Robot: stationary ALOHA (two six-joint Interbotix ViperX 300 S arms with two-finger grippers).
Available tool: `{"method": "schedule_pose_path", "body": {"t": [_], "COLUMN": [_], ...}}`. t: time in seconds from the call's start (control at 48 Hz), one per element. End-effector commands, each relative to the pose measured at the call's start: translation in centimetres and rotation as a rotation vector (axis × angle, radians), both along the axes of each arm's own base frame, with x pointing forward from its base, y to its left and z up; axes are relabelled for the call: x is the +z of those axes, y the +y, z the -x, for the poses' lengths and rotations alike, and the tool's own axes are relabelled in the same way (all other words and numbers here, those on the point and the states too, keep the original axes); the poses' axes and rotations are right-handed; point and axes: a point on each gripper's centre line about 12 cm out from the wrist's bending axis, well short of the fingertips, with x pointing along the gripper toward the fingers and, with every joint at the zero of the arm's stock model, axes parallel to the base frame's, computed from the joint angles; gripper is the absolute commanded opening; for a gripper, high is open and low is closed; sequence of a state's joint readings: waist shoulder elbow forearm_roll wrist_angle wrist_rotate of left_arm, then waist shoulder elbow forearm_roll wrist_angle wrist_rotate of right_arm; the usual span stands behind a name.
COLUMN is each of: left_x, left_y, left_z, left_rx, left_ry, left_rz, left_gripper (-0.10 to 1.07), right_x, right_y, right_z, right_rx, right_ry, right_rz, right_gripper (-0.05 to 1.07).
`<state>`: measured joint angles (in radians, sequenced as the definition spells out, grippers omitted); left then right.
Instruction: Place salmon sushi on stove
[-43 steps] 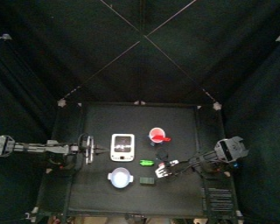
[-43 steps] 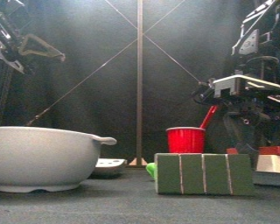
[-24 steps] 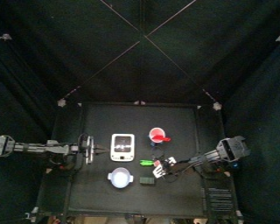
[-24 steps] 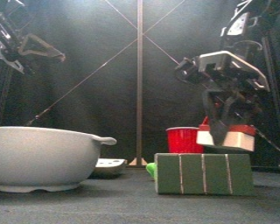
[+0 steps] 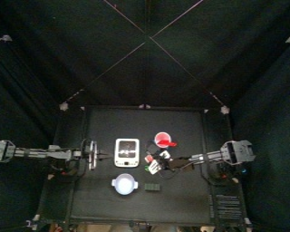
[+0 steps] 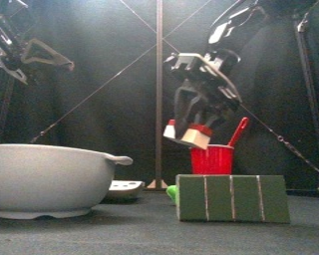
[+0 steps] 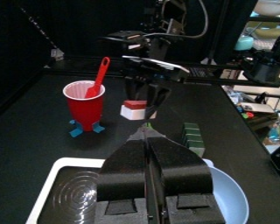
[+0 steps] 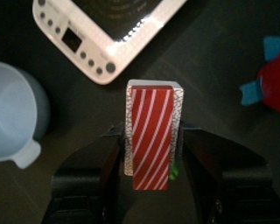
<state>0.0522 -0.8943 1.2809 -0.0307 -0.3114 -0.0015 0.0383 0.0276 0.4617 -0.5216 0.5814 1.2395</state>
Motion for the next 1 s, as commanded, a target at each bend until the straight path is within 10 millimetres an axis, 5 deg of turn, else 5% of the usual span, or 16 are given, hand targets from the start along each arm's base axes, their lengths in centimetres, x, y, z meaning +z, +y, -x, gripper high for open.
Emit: {"method": "schedule_pose_path", "body": {"t": [0.0, 0.646, 0.979], "left_x": [0.6, 0.4, 0.4], "left_y": [0.1, 0.0, 0.0], "left_z": [-0.2, -0.1, -0.2], "left_rx": [0.002, 0.002, 0.001], "left_ry": [-0.020, -0.017, -0.015], "left_rz": [-0.001, -0.004, -0.005], "left_gripper": [0.32, 0.32, 0.32], "right_x": [1.6, 1.2, -0.2], "right_y": [-1.7, -5.9, -6.8], "right_z": [-1.7, -10.1, -12.0], "right_rx": [-0.005, 0.088, 0.079], "right_ry": [-0.074, -0.101, -0.087], "right_rz": [0.009, 0.135, 0.147], "right_gripper": [0.61, 0.61, 0.62]}}
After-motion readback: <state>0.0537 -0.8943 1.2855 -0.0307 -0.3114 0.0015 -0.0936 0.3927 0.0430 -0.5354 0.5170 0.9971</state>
